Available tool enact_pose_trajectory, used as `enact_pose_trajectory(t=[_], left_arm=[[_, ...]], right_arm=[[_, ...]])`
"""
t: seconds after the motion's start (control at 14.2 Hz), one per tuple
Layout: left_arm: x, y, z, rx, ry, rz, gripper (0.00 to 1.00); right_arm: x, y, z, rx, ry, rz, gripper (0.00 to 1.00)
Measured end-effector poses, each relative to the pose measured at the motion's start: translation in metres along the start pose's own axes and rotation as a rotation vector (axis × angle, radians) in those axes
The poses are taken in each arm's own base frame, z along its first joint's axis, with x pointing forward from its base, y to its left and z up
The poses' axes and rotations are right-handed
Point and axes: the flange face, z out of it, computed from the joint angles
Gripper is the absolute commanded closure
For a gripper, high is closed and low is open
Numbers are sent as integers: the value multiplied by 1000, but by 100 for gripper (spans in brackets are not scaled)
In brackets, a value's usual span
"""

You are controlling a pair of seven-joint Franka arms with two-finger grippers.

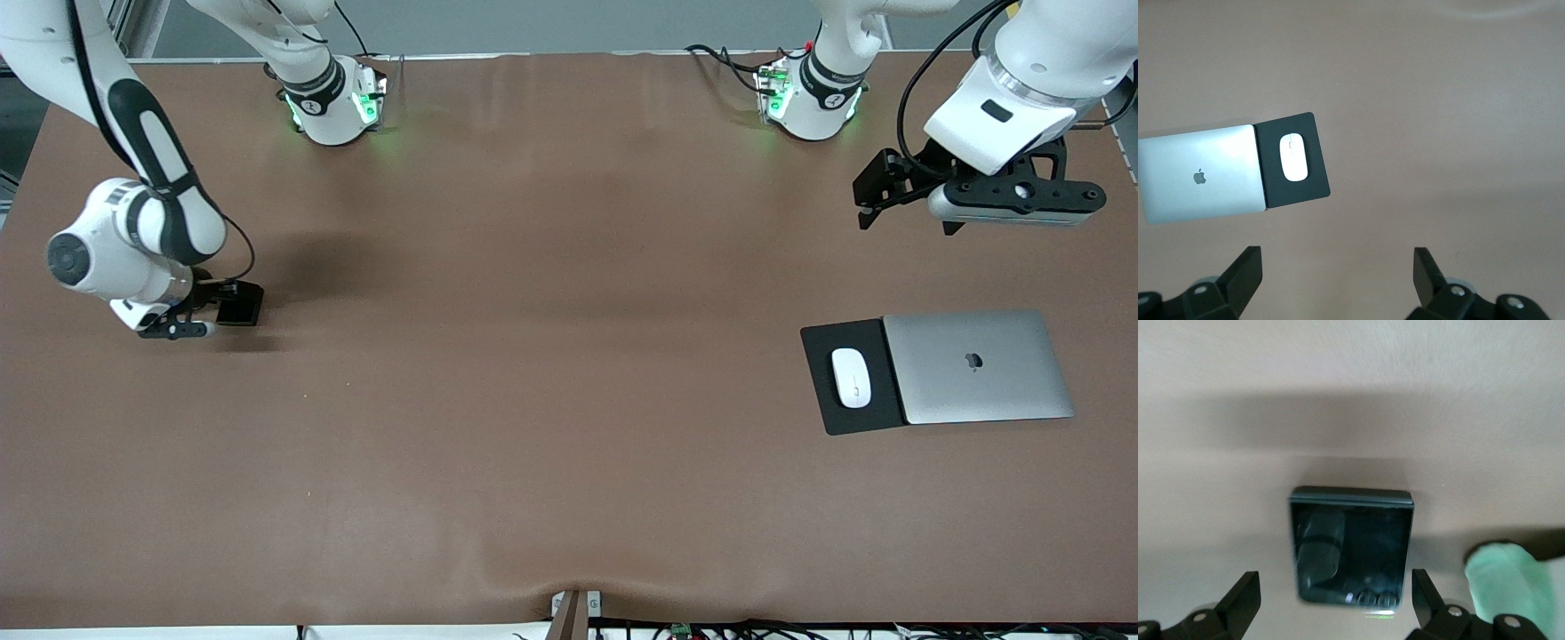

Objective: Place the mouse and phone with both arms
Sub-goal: 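Carry the black phone to the green plush toy and lower it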

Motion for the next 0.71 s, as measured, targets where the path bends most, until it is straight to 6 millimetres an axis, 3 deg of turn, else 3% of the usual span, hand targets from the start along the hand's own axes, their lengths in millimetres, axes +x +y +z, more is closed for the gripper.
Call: enact_pose_trajectory(t=[0.28, 0.42, 0.57, 0.71], left_arm=[[-2, 0, 1, 3, -14, 0, 0], [-2, 0, 1, 3, -17, 0, 0], [-2, 0, 1, 3, -18, 0, 0], [-2, 0, 1, 4, -18, 0, 0]], right_arm=[[30, -32, -120, -4, 26, -30, 0], [40, -48, -169, -12, 48, -26, 0], [47, -67, -209, -22, 69, 3, 0], [51, -91, -234, -39, 86, 24, 0]])
